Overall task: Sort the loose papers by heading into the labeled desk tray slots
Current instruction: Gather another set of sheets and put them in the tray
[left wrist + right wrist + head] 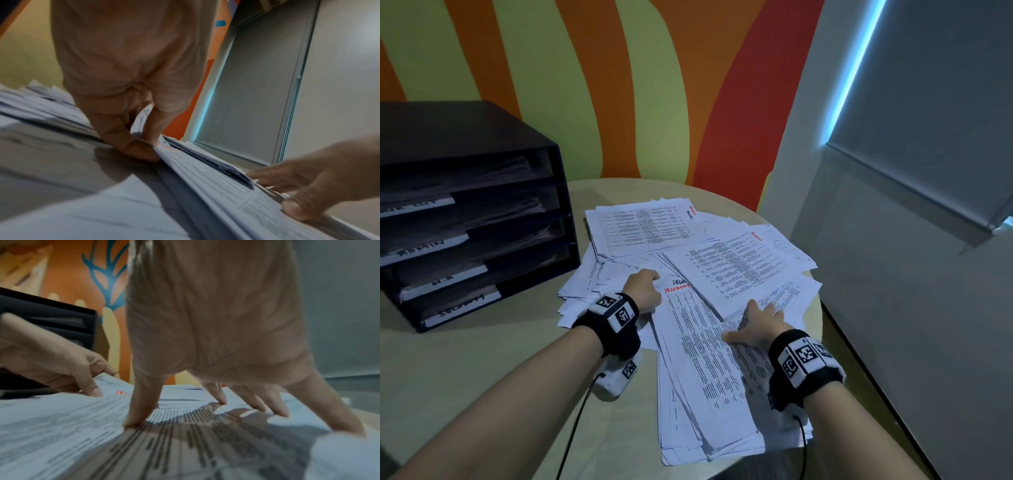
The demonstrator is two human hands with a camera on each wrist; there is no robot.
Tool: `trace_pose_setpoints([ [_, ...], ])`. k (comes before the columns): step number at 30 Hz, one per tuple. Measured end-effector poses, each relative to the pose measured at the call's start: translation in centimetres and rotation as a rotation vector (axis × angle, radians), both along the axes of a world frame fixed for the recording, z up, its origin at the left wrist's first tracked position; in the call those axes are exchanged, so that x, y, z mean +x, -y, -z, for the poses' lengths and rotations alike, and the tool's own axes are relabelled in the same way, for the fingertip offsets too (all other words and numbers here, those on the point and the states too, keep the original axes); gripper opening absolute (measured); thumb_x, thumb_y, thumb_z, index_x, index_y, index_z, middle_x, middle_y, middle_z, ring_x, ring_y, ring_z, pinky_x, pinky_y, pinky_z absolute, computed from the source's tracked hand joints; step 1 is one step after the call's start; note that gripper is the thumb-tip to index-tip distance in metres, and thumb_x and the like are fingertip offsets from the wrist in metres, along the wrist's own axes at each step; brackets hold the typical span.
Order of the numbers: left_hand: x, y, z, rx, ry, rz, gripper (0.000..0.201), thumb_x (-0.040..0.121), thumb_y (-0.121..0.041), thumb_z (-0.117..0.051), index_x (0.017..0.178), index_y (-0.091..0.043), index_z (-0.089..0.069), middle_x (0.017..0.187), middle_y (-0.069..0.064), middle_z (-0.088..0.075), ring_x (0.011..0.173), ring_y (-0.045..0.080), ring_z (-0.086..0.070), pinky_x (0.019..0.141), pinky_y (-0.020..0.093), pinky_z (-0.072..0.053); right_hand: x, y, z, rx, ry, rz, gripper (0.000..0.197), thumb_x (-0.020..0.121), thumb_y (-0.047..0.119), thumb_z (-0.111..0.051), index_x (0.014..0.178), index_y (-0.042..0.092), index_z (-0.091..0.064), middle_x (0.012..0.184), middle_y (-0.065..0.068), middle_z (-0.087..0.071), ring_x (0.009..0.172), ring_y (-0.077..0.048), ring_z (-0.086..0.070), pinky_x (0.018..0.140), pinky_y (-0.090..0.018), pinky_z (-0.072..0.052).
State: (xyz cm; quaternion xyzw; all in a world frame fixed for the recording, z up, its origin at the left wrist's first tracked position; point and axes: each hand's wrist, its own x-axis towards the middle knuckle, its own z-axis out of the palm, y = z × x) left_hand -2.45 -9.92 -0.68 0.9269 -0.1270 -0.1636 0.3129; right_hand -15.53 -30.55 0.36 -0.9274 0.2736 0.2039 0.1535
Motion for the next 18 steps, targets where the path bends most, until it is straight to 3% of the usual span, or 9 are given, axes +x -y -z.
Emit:
trace_pose_setpoints([
  [3, 0.5, -2.5, -0.5, 0.086, 0.019, 0.02, 0.057, 0.091, 0.0, -0.057, 0.144, -0.004, -0.037, 0.14, 0.019, -0.045, 0.092, 0.029, -0.063, 0.069, 0.028, -0.046, -0.2, -2.0, -0.2, -0.038, -0.068, -0.081, 0.106, 0.078, 0.067, -0.062, 0.152, 0.013, -0.008, 0.156, -0.027, -0.005, 0.143, -0.048, -0.009, 0.11, -0.056, -0.028],
  [5, 1.0, -5.0, -0.8, 0.143, 0.026, 0.011, 0.06, 0.091, -0.002, -0.058, 0.146, -0.005, -0.035, 0.144, 0.018, -0.043, 0.111, 0.03, -0.06, 0.075, 0.027, -0.044, 0.1, -3.3, 0.1, -0.054, -0.089, -0.135, 0.101, 0.074, 0.068, -0.065, 0.145, 0.012, -0.02, 0.148, -0.028, -0.024, 0.135, -0.048, -0.028, 0.105, -0.056, -0.037],
  [7, 1.4, -7.7, -1.0, 0.172, 0.041, -0.024, 0.059, 0.09, -0.003, -0.06, 0.145, -0.005, -0.038, 0.144, 0.016, -0.045, 0.118, 0.03, -0.055, 0.078, 0.026, -0.044, 0.5, -4.6, 0.1, -0.069, -0.092, -0.191, 0.097, 0.071, 0.068, -0.067, 0.139, 0.01, -0.028, 0.137, -0.026, -0.039, 0.125, -0.043, -0.043, 0.099, -0.051, -0.044],
  [9, 1.5, -9.9, -0.8, 0.167, 0.048, -0.059, 0.054, 0.087, -0.004, -0.064, 0.138, -0.005, -0.046, 0.134, 0.017, -0.054, 0.111, 0.03, -0.058, 0.077, 0.028, -0.045, 0.8, -5.8, 0.0, -0.089, -0.085, -0.22, 0.095, 0.069, 0.067, -0.068, 0.135, 0.009, -0.032, 0.132, -0.023, -0.046, 0.12, -0.038, -0.048, 0.095, -0.046, -0.047],
  [11, 1.5, -11.6, -0.4, 0.122, 0.035, -0.101, 0.045, 0.082, -0.006, -0.072, 0.123, -0.007, -0.053, 0.114, 0.016, -0.063, 0.093, 0.027, -0.061, 0.075, 0.033, -0.049, 0.9, -6.7, -0.3, -0.105, -0.086, -0.229, 0.097, 0.065, 0.067, -0.07, 0.134, 0.009, -0.033, 0.128, -0.02, -0.049, 0.117, -0.036, -0.05, 0.091, -0.044, -0.05],
  [13, 1.3, -12.8, -0.1, 0.047, 0.017, -0.142, 0.047, 0.077, -0.008, -0.079, 0.112, -0.01, -0.048, 0.107, 0.013, -0.06, 0.087, 0.024, -0.057, 0.069, 0.036, -0.051, 1.0, -7.1, -0.3, -0.111, -0.083, -0.233, 0.102, 0.061, 0.068, -0.071, 0.135, 0.009, -0.034, 0.124, -0.016, -0.052, 0.112, -0.034, -0.053, 0.086, -0.042, -0.052],
  [16, 1.0, -13.5, 0.0, 0.003, 0.07, -0.118, 0.047, 0.074, -0.005, -0.081, 0.106, -0.011, -0.046, 0.105, 0.013, -0.051, 0.076, 0.025, -0.057, 0.047, 0.025, -0.043, 0.6, -7.3, -0.8, -0.092, -0.054, -0.224, 0.097, 0.065, 0.061, -0.075, 0.135, 0.008, -0.034, 0.125, -0.014, -0.054, 0.113, -0.033, -0.054, 0.088, -0.042, -0.052],
  [18, 0.7, -13.4, -0.1, 0.018, 0.12, -0.068, 0.039, 0.075, -0.006, -0.08, 0.101, -0.013, -0.052, 0.109, 0.01, -0.042, 0.067, 0.023, -0.056, 0.042, 0.02, -0.042, 0.2, -7.3, -1.1, -0.086, -0.029, -0.212, 0.091, 0.07, 0.054, -0.076, 0.137, 0.01, -0.033, 0.127, -0.013, -0.053, 0.114, -0.031, -0.054, 0.09, -0.04, -0.052],
])
